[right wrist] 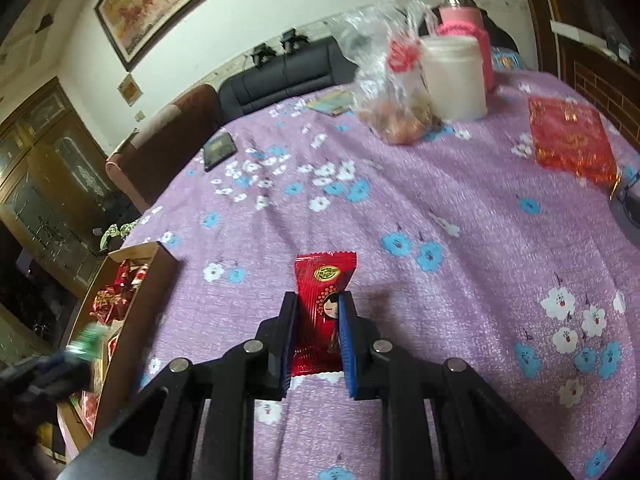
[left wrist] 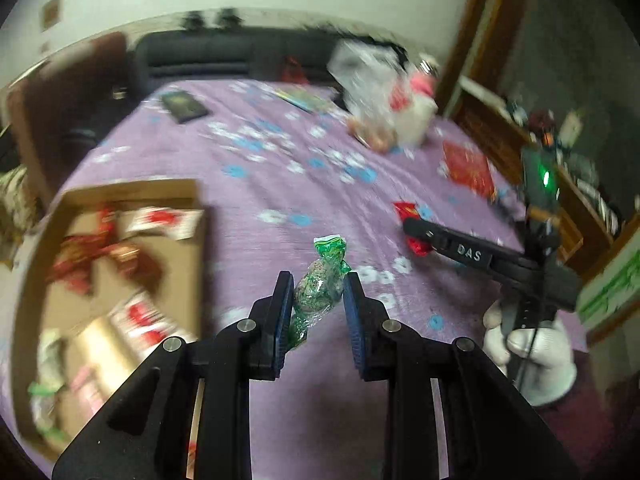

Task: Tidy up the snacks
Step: 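Carry the red and green candies over the box and open both tools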

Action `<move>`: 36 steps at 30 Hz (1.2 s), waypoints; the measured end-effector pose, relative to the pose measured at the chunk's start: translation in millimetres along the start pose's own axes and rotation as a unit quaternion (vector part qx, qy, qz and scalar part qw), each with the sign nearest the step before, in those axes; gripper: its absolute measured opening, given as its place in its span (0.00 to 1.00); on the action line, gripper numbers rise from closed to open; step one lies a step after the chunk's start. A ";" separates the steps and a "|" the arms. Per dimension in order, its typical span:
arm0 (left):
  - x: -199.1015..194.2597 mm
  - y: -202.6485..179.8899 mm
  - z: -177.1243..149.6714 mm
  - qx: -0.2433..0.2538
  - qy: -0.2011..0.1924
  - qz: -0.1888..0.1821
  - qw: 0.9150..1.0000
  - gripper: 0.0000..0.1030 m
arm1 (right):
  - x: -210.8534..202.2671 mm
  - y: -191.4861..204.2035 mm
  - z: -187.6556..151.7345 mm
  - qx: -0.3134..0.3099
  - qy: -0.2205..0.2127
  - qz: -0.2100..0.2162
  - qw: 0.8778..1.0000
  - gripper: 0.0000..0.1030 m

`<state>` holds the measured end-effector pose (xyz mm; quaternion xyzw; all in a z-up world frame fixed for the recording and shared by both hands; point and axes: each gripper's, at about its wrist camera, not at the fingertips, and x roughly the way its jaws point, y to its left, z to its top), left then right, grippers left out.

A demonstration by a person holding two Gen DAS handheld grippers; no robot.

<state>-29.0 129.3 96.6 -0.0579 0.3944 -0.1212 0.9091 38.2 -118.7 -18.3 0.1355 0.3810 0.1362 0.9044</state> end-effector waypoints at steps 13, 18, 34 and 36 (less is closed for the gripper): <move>-95.2 118.8 -51.3 -0.106 -0.060 0.096 0.988 0.24 | -24.2 67.3 -23.0 -0.055 -0.020 0.024 0.998 0.22; -79.6 139.1 -65.5 -0.135 -0.044 0.085 0.986 0.24 | -20.0 120.8 -34.5 -0.100 0.011 0.057 0.993 0.22; -37.6 175.3 -73.1 -0.149 0.005 0.103 0.984 0.24 | 59.9 252.2 -49.9 -0.207 0.111 0.095 0.967 0.22; -32.0 178.6 -73.6 -0.152 0.013 0.102 0.983 0.24 | 71.2 260.4 -50.6 -0.213 0.125 0.105 0.963 0.22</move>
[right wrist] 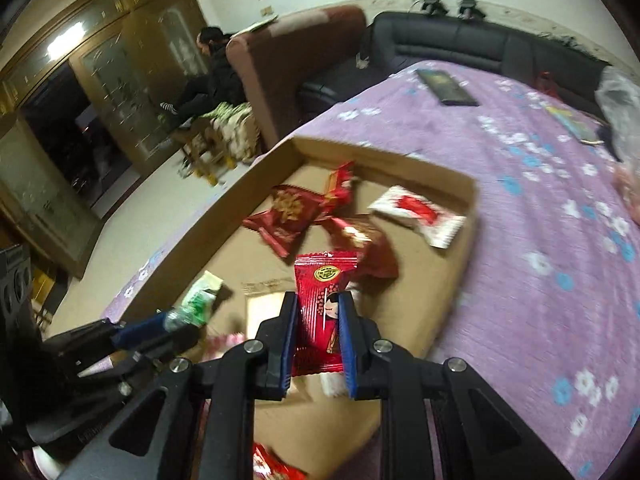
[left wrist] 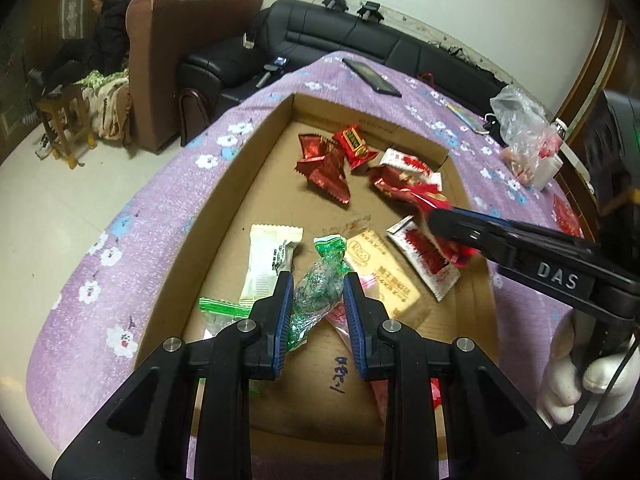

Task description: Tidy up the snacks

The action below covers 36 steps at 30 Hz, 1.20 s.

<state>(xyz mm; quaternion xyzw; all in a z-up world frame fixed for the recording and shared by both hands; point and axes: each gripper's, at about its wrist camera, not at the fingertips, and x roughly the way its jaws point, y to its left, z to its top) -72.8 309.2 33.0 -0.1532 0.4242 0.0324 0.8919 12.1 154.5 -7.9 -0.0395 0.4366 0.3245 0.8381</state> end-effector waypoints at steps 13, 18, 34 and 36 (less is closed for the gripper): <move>-7.2 8.2 6.9 -0.028 -0.008 -0.020 0.999 0.24 | 48.7 6.7 17.3 -0.010 0.027 0.022 0.999 0.23; -18.4 2.3 8.5 -0.029 -0.015 -0.021 0.999 0.24 | 35.9 6.1 18.5 -0.003 0.006 0.027 1.000 0.32; -71.7 -33.3 -10.6 0.024 -0.101 0.099 0.990 0.58 | -68.5 15.3 -24.4 0.001 -0.101 -0.004 0.995 0.48; -75.3 -38.1 -13.1 0.029 -0.101 0.096 0.990 0.58 | -77.9 14.3 -34.7 0.006 -0.107 -0.010 0.994 0.49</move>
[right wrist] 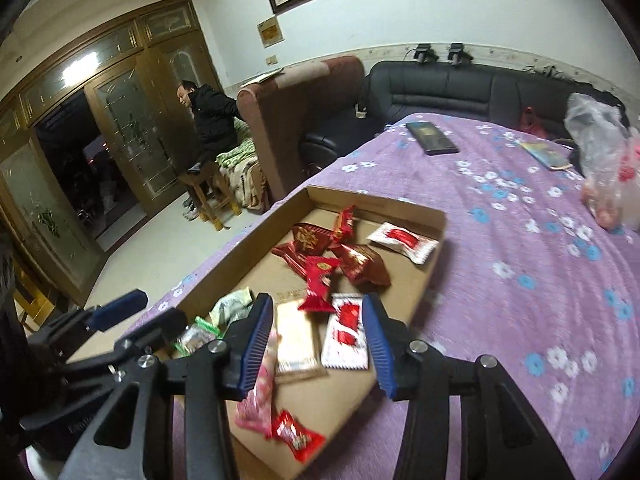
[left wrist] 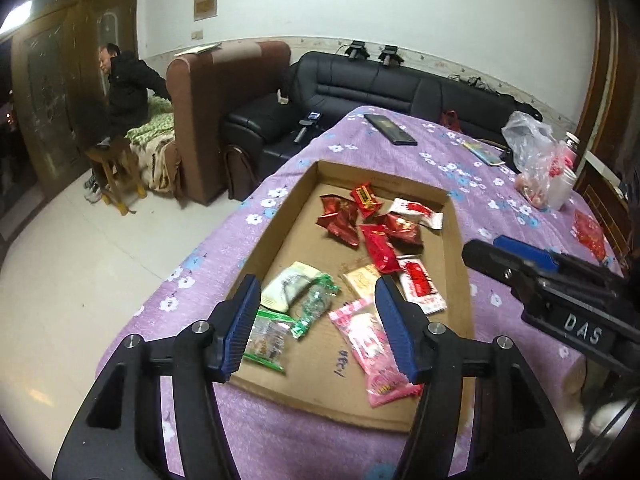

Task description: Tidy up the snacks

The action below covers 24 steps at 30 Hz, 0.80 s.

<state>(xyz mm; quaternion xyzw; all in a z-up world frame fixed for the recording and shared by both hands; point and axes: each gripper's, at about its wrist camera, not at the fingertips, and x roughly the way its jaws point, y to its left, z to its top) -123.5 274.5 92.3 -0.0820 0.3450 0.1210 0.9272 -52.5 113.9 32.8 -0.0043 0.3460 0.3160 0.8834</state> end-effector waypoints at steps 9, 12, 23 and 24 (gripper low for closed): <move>-19.0 -20.6 -11.6 0.017 0.007 -0.007 1.000 0.58 | -36.5 -12.5 -32.8 0.029 -0.013 -0.017 0.999 0.55; -21.6 -27.5 -14.8 0.022 0.013 -0.008 1.000 0.58 | -47.2 -18.2 -43.2 0.038 -0.016 -0.023 0.999 0.55; -44.1 -57.4 -27.7 0.049 0.002 -0.007 0.999 0.58 | -81.8 -32.9 -70.1 0.062 -0.032 -0.037 0.997 0.56; -47.3 -58.6 -28.7 0.050 -0.002 -0.006 0.999 0.58 | -83.6 -32.1 -71.9 0.061 -0.034 -0.037 0.997 0.56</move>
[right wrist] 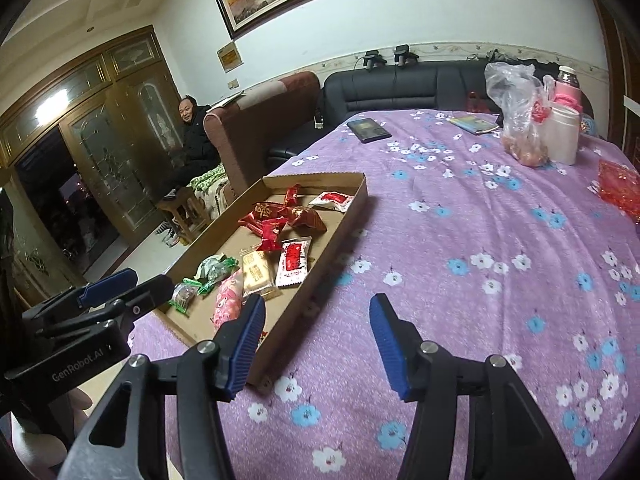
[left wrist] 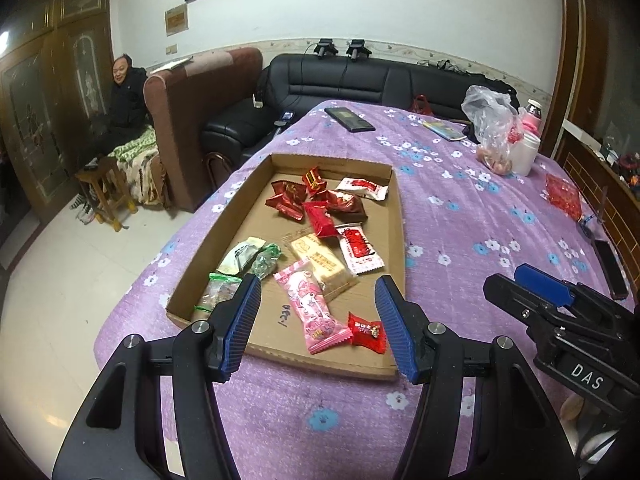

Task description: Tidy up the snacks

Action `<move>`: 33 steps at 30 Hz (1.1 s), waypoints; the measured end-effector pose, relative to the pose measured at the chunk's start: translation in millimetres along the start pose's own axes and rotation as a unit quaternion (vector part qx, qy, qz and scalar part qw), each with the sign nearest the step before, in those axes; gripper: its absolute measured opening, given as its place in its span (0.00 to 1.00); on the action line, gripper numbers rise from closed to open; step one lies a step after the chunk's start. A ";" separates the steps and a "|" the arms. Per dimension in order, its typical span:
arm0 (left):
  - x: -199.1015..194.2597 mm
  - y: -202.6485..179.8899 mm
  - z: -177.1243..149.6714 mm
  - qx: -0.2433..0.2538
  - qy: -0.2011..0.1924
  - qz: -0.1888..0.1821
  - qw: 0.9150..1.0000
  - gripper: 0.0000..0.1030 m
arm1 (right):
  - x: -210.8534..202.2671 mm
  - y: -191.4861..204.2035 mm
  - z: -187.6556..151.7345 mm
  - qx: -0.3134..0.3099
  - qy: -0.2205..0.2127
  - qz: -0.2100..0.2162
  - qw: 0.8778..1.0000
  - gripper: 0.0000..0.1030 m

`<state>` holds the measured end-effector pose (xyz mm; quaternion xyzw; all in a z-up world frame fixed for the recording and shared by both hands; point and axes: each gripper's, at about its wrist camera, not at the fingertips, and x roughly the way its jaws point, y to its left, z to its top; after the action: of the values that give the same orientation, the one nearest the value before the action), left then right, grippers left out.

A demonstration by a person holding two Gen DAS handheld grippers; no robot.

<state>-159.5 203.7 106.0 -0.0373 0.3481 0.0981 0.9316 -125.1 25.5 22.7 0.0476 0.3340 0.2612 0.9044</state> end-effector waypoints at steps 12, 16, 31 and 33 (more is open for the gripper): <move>-50.2 -2.3 -15.3 0.000 -0.141 0.111 0.984 0.84 | -15.4 16.8 -10.5 -0.031 -0.018 0.002 0.999 0.56; -34.9 9.4 -7.5 -0.028 -0.098 0.059 0.993 0.84 | -13.8 23.0 -13.9 -0.041 -0.015 0.006 0.999 0.56; 6.2 12.3 -24.4 -0.045 -0.007 0.039 0.998 0.84 | 13.6 45.9 -31.4 -0.089 0.020 -0.020 0.996 0.60; 9.1 13.9 -25.3 -0.049 -0.003 0.036 0.998 0.84 | 18.3 45.9 -33.0 -0.087 0.026 -0.022 0.996 0.60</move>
<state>-171.9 215.2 80.9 -0.0704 0.3416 0.1483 0.9254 -154.4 71.2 -1.4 -0.0457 0.3346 0.2706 0.9015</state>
